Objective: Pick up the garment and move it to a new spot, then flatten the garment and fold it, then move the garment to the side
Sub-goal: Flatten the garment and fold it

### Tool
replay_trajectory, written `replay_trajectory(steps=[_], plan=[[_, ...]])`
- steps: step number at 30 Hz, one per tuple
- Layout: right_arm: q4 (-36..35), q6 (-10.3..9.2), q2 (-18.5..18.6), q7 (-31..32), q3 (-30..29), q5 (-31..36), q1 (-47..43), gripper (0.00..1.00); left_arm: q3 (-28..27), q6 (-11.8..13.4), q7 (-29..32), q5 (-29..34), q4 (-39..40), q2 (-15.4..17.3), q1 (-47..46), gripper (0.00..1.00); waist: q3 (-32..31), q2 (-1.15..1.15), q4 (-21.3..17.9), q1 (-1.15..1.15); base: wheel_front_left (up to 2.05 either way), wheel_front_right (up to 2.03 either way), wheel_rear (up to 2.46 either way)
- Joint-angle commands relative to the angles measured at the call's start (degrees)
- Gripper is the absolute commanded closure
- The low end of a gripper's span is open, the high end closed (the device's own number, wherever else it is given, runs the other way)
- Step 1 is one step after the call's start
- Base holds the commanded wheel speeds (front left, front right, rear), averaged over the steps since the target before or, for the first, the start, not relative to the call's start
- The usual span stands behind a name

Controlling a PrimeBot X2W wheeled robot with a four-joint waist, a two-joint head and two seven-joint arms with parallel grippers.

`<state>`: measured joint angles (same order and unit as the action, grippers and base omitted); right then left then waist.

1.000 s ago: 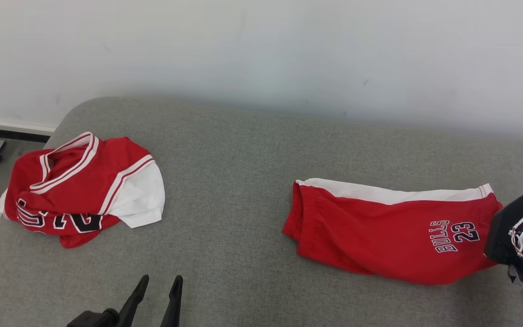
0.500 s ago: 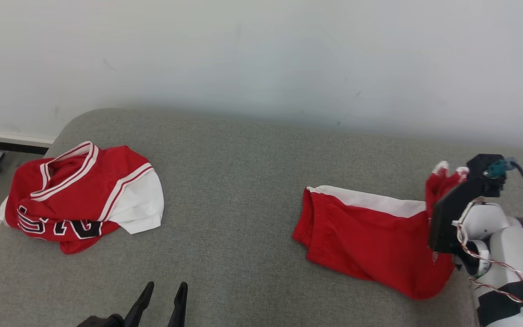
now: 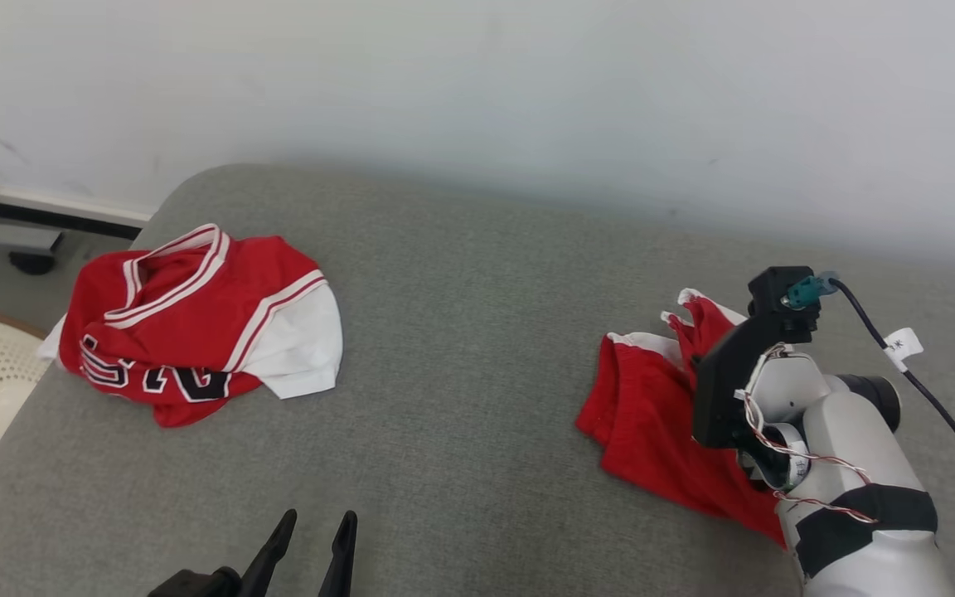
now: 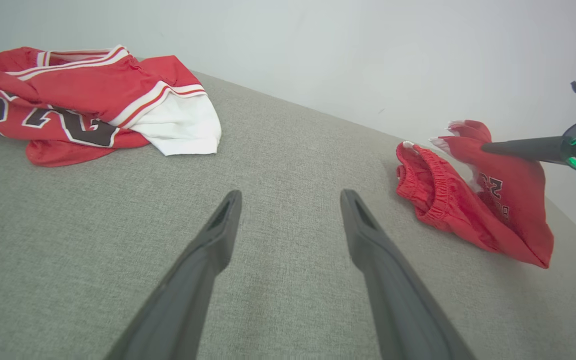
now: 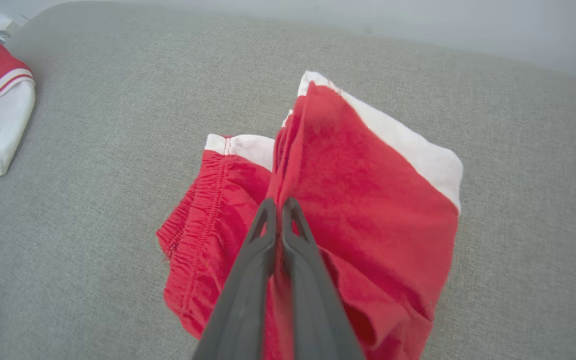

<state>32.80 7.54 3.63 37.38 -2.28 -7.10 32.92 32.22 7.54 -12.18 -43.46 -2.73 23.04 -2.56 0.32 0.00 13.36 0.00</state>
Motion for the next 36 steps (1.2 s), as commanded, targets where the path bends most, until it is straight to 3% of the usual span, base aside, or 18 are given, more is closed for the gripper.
replay_trajectory(steps=[1, 13, 14, 15, 20, 23, 32, 33, 34, 35, 36], plan=[[0.4, -0.11, -0.5, -0.6, 0.4, -0.6, 0.6, 1.0, 0.0, -0.2, -0.1, -0.4, -0.1, -0.1, -0.4, 0.0, 0.9, 0.0, 1.4, 0.0, 0.0, 0.0, 0.0], [6.8, -0.11, -0.8, -3.5, 4.7, -3.7, 2.4, 1.0, 0.3, -0.4, -0.5, -0.7, -0.9, -0.4, -0.4, 0.0, 1.1, 0.0, 3.9, 0.0, 0.0, 0.0, 0.0], [7.2, -0.11, -0.8, -4.1, 5.5, -4.7, 2.4, 0.56, 0.3, -0.4, -0.5, -0.7, -1.0, -0.4, -0.4, 0.0, 1.0, 0.0, 4.0, 0.0, 0.0, 0.0, 0.0], [7.6, -0.11, -0.8, -4.8, 5.8, -6.4, 2.5, 0.0, 0.4, -0.4, -0.5, -0.7, -1.0, -0.4, -0.5, 0.0, 0.9, 0.0, 4.1, 0.0, 0.0, 0.0, 0.0], [7.9, -0.11, -0.8, -8.5, 7.5, -12.3, 3.8, 0.0, 0.4, -0.2, -0.6, -0.9, -1.1, -0.1, 0.1, 0.0, 0.2, 0.0, 3.7, 0.0, 0.0, 0.0, 0.0], [6.9, -0.11, -0.7, -10.5, 7.0, -12.2, 3.8, 0.0, 0.3, 0.0, -0.6, -1.0, -1.1, 0.2, 0.6, 0.0, -0.7, 0.0, 3.2, 0.0, 0.0, 0.0, 0.0], [4.4, -0.11, 5.6, -12.5, 0.4, -2.2, -2.9, 0.0, 0.8, 0.2, -0.5, -0.9, -0.3, 0.1, 1.3, 0.0, -1.8, 0.0, 2.5, 0.0, 0.0, 0.0, 0.0], [4.4, -0.11, 5.6, -12.6, -0.4, -1.2, -3.6, 0.11, 0.8, 0.2, -0.5, -0.9, -0.3, 0.0, 1.2, 0.0, -1.5, 0.0, 2.5, 0.0, 0.0, 0.0, 0.0], [4.5, -0.11, 5.1, -13.0, -1.2, 0.3, -4.9, 0.55, 1.0, 0.1, -0.6, -0.8, -0.2, -0.2, 0.9, 0.0, -0.9, 0.0, 2.5, 0.0, 0.0, 0.0, 0.0], [4.7, -0.11, 4.7, -13.2, -1.4, 0.8, -5.3, 0.73, 1.0, 0.0, -0.7, -0.8, -0.3, -0.3, 0.6, 0.0, -0.6, 0.0, 2.5, 0.0, 0.0, 0.0, 0.0], [4.9, -0.11, 4.2, -13.3, -0.8, 1.5, -5.7, 1.0, 1.0, -0.1, -0.8, -0.8, -0.4, -0.3, 0.4, 0.0, -0.4, 0.0, 2.6, 0.0, 0.0, 0.0, 0.0]])
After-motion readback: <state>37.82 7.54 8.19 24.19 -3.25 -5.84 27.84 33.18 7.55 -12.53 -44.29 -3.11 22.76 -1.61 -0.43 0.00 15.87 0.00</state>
